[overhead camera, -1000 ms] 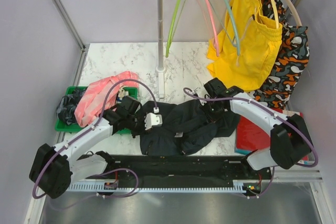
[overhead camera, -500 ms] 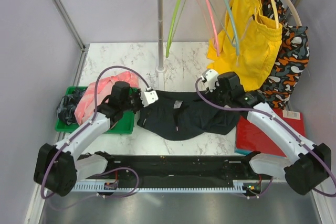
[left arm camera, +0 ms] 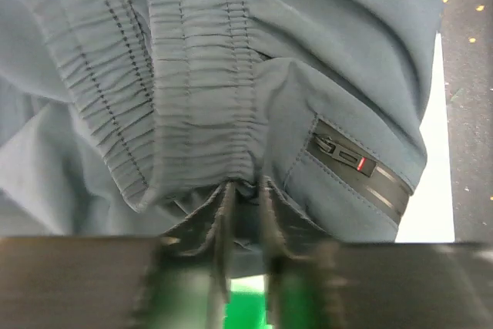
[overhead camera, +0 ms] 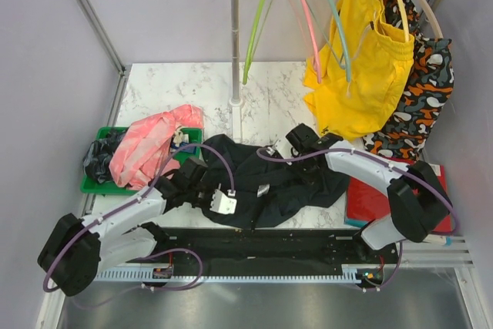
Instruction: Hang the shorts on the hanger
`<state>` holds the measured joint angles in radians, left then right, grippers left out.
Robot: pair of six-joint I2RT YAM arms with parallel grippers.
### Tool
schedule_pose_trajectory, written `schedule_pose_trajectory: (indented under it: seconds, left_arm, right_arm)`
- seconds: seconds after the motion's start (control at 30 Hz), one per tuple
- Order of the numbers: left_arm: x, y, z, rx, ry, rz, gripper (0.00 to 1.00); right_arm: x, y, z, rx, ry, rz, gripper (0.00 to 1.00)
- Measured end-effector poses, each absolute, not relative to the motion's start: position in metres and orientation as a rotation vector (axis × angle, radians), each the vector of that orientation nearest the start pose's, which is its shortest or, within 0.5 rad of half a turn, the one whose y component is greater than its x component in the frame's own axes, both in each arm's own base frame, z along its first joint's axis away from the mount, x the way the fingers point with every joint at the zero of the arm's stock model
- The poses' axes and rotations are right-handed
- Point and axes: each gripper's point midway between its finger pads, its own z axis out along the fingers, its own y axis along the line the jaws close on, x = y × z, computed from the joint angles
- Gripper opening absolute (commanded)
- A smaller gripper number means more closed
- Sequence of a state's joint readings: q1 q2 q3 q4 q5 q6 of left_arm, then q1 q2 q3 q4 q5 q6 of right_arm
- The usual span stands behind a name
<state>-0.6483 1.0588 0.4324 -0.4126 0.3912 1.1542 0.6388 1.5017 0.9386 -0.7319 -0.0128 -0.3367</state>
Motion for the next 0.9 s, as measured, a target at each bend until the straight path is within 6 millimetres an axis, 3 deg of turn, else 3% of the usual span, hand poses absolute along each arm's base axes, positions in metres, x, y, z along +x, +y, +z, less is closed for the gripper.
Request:
schedule_pose_trajectory:
  seconds: [0.03,0.1,0.13,0.23,0.27,0.3,0.43,0.63,0.67,0.77,0.9]
  left_arm:
    - [0.169,-0.168,0.027,2.055,1.450,-0.306,0.55]
    - [0.166,-0.165,0.034,2.050,1.435,-0.298,0.68]
    - [0.164,-0.165,0.038,2.046,1.427,-0.299,0.71]
    - [0.163,-0.164,0.056,1.999,1.416,-0.289,0.82]
    - [0.164,-0.164,0.064,1.971,1.420,-0.290,0.99]
    - [0.166,-0.165,0.075,1.931,1.436,-0.293,0.99]
    - [0.176,-0.174,0.131,1.725,1.472,-0.326,0.99]
    - [0.172,-0.184,0.236,1.363,1.466,-0.441,1.00]
    - [0.170,-0.185,0.243,1.337,1.466,-0.458,0.99]
    - [0.162,-0.186,0.270,1.226,1.477,-0.541,0.99]
    - [0.171,-0.178,0.278,1.091,1.567,-0.578,0.99]
  right_arm:
    - [0.223,0.153,0.047,-1.349,2.533,0.084,0.54]
    - [0.220,0.153,0.052,-1.340,2.535,0.100,0.62]
    - [0.219,0.153,0.057,-1.340,2.534,0.107,0.73]
    - [0.223,0.158,0.075,-1.313,2.511,0.127,0.87]
    - [0.225,0.161,0.084,-1.306,2.494,0.140,0.95]
    - [0.227,0.164,0.094,-1.296,2.471,0.157,0.97]
    - [0.227,0.171,0.143,-1.260,2.345,0.226,0.98]
    - [0.194,0.154,0.210,-1.261,2.148,0.288,0.98]
    - [0.192,0.153,0.215,-1.255,2.132,0.291,0.98]
    - [0.179,0.147,0.254,-1.177,1.987,0.317,0.98]
    - [0.166,0.141,0.304,-1.091,1.828,0.346,0.98]
